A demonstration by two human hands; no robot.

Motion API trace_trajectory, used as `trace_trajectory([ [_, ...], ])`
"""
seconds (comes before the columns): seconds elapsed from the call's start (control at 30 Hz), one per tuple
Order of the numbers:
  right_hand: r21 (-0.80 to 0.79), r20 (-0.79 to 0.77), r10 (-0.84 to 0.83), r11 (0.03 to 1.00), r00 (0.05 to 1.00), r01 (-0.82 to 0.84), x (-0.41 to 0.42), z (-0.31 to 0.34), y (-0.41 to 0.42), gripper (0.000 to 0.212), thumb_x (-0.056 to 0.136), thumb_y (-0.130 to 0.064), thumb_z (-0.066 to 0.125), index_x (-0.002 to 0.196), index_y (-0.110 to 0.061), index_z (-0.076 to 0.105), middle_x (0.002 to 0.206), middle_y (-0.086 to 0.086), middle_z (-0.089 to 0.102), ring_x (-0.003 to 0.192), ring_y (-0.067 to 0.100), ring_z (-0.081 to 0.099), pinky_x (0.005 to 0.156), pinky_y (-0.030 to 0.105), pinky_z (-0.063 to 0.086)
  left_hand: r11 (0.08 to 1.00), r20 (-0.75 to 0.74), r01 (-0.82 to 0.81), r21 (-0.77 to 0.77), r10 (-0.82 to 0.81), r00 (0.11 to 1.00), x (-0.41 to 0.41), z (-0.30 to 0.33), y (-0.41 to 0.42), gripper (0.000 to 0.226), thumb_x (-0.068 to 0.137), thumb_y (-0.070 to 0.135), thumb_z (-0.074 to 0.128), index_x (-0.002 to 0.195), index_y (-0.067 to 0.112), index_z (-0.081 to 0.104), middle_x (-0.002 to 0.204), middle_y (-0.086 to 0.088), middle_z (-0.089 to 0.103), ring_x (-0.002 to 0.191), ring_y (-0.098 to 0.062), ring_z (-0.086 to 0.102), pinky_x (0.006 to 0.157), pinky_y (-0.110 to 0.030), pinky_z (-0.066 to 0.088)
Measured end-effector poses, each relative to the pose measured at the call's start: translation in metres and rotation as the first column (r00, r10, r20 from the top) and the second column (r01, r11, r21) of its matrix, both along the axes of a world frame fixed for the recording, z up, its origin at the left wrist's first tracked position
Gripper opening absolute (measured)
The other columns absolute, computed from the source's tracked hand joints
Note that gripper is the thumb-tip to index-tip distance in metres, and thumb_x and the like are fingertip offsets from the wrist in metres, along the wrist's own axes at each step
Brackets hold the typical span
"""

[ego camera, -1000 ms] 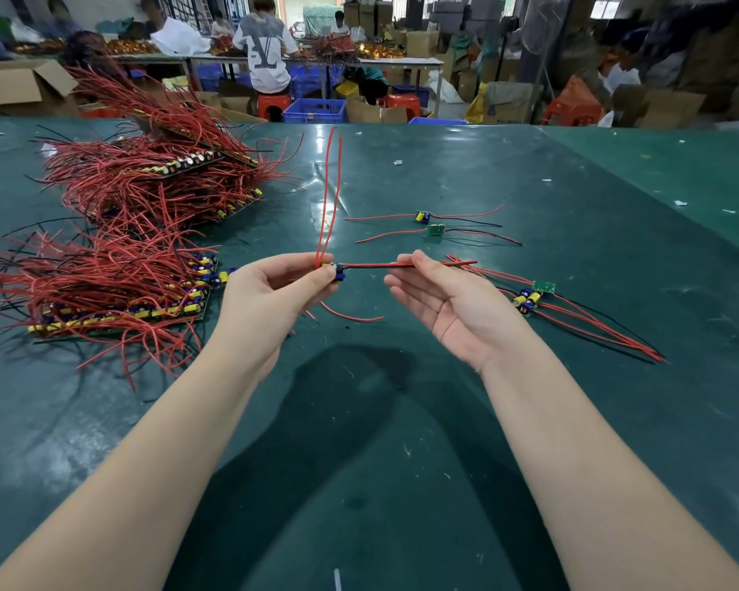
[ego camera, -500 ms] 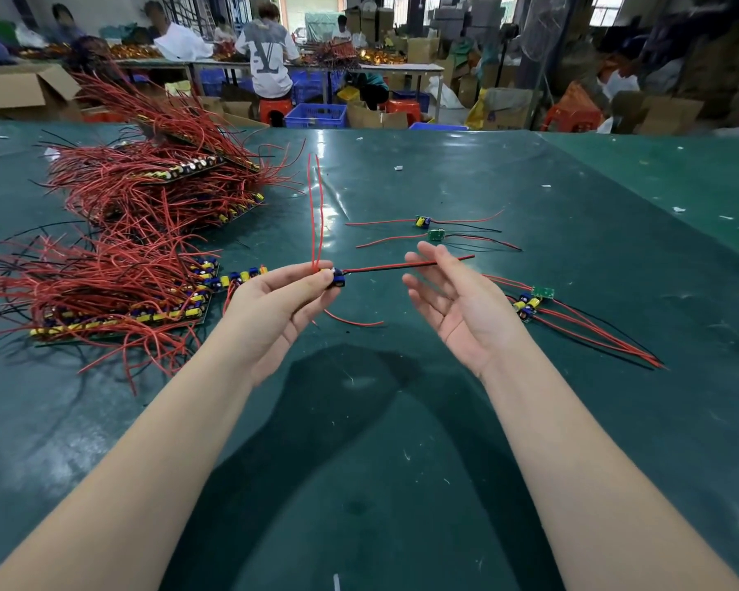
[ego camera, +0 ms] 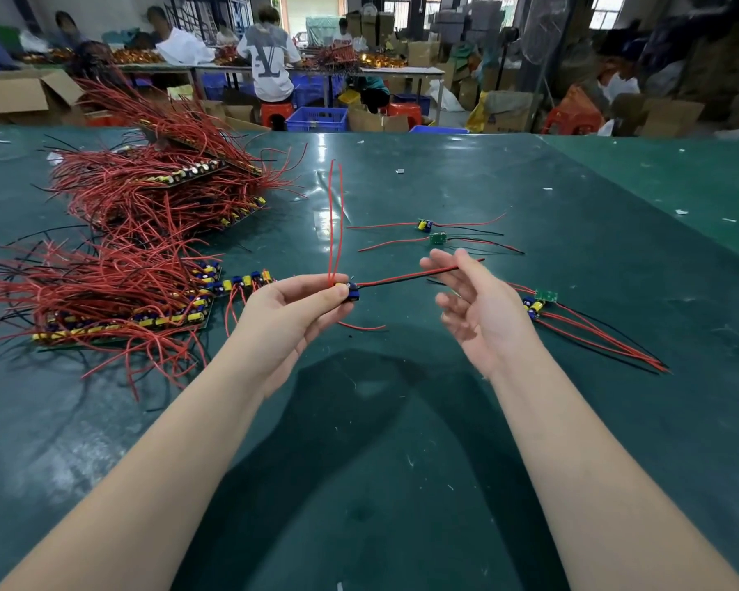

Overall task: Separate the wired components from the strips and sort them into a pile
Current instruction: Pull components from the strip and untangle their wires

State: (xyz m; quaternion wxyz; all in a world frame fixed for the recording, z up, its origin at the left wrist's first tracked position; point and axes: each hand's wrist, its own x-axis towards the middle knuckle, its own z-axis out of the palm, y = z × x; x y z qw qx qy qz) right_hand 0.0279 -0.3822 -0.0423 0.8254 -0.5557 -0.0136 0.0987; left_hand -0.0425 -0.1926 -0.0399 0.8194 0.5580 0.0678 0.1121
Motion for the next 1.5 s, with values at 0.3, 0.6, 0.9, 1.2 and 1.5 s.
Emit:
trace_trajectory([
  [0.3,0.191,-0.068,0.113,0.977,0.991,-0.098,0.002,0.005,-0.003,0.03,0.096,-0.032,0.054,0.087,-0.014,0.076,0.1,0.0,0.075,0.045,0.004,0.05,0.036,0.013,0.024,0.999,0.013,-0.013,-0.034,0.013,1.0,-0.001,0.005,0.003,0.011,0.083,-0.005,0.062,0.091,-0.001,0.069,0.082,-0.006,0.075,0.077,-0.012,0.072,0.068,-0.015,0.054],
  [0.6,0.371,-0.151,0.182,0.922,0.972,-0.115,0.001,0.008,-0.006,0.031,0.096,-0.026,0.054,0.086,-0.009,0.078,0.105,0.002,0.074,0.044,0.005,0.048,0.034,0.013,0.028,1.0,0.004,-0.017,-0.025,0.017,1.0,-0.001,0.007,0.004,0.012,0.083,-0.006,0.062,0.091,0.0,0.069,0.082,-0.008,0.075,0.077,-0.013,0.072,0.068,-0.015,0.054],
  [0.9,0.328,-0.115,0.133,0.941,0.984,-0.089,0.004,0.008,-0.007,0.031,0.097,-0.026,0.053,0.085,-0.014,0.078,0.101,-0.001,0.075,0.048,0.003,0.052,0.035,0.012,0.031,0.998,0.001,-0.042,-0.045,0.042,0.999,-0.002,0.009,0.008,0.013,0.085,-0.004,0.062,0.093,0.002,0.069,0.085,-0.007,0.075,0.08,-0.013,0.072,0.069,-0.015,0.055],
  [1.2,-0.046,-0.028,0.278,0.959,0.96,-0.279,-0.01,0.006,0.013,0.06,0.057,-0.05,0.074,0.107,-0.016,0.066,0.104,-0.001,0.074,0.072,0.01,0.071,0.049,0.019,0.05,0.996,0.053,-0.063,-0.062,0.066,0.996,-0.001,0.009,0.0,0.014,0.089,-0.005,0.057,0.095,0.002,0.067,0.082,-0.004,0.074,0.079,-0.011,0.071,0.074,-0.017,0.055],
  [1.5,0.041,0.019,0.312,0.949,0.95,-0.313,-0.023,-0.003,0.033,0.007,0.082,-0.01,0.069,0.086,-0.006,0.074,0.085,0.011,0.075,0.073,0.021,0.073,0.065,0.022,0.057,0.947,0.092,-0.06,0.314,0.032,0.995,-0.001,-0.004,-0.015,0.017,0.086,0.006,0.067,0.101,0.012,0.072,0.091,0.004,0.075,0.082,-0.001,0.065,0.07,-0.012,0.048],
])
